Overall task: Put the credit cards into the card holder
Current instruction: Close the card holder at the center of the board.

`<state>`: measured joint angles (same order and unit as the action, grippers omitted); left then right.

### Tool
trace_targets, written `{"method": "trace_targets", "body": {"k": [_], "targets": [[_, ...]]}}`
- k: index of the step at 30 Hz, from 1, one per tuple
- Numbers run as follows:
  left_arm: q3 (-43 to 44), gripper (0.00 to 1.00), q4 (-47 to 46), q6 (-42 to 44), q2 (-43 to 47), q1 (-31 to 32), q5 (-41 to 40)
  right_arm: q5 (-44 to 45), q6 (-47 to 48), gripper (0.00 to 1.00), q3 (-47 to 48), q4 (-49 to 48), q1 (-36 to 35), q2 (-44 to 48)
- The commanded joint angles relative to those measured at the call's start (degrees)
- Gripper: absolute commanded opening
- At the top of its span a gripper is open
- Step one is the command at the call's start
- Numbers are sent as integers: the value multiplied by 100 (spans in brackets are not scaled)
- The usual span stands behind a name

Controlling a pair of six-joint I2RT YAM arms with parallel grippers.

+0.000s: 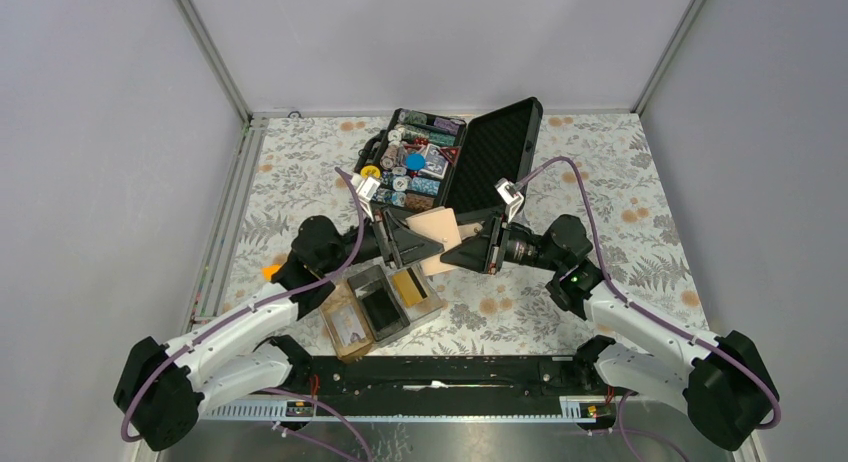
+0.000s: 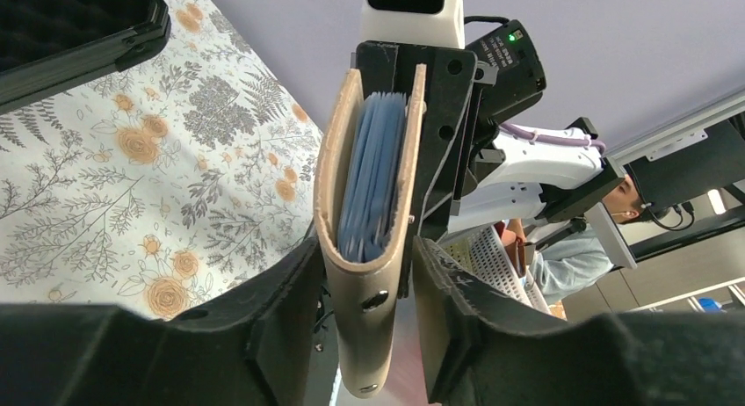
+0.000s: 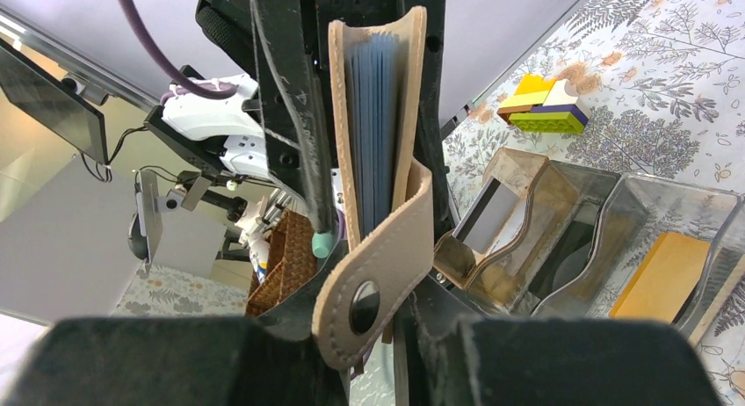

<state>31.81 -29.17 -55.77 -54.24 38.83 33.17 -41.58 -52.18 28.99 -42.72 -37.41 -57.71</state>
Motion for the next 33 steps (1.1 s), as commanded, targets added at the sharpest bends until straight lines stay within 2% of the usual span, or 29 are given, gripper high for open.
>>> {"method": "trace_targets", "body": {"k": [1, 4, 5, 6, 8, 10, 12, 14, 21, 28, 33], "targets": [[207, 38, -384, 44, -40, 52, 7, -52, 70, 0, 78, -364, 26, 76], [132, 13, -619, -57, -85, 63, 61, -29, 171, 0, 93, -183, 26, 118], [114, 6, -642, -72, -90, 63, 62, 57, 304, 8, 128, 164, 23, 176], [95, 0, -634, -74, -76, 61, 50, 152, 469, 21, 158, 366, 25, 242], [63, 0, -474, -19, 23, 55, -78, 436, 849, 52, 251, 1193, 29, 461], [102, 0, -135, 132, 151, 46, -208, 827, 1304, 74, 414, 2073, 23, 703], [224, 0, 336, 347, 244, 45, -293, 1451, 1756, 86, 618, 2975, 28, 957], [318, 0, 674, 481, 300, 39, -338, 1990, 2144, 91, 820, 3679, 30, 1158], [494, 0, 1252, 627, 317, 18, -276, 2688, 2648, 87, 1230, 4465, 37, 1477], [507, 0, 1214, 603, 282, 14, -162, 2645, 2774, 57, 1332, 4525, 38, 1324], [494, 0, 1199, 580, 268, 17, -123, 2499, 2719, 44, 1192, 4142, 38, 1360]]}}
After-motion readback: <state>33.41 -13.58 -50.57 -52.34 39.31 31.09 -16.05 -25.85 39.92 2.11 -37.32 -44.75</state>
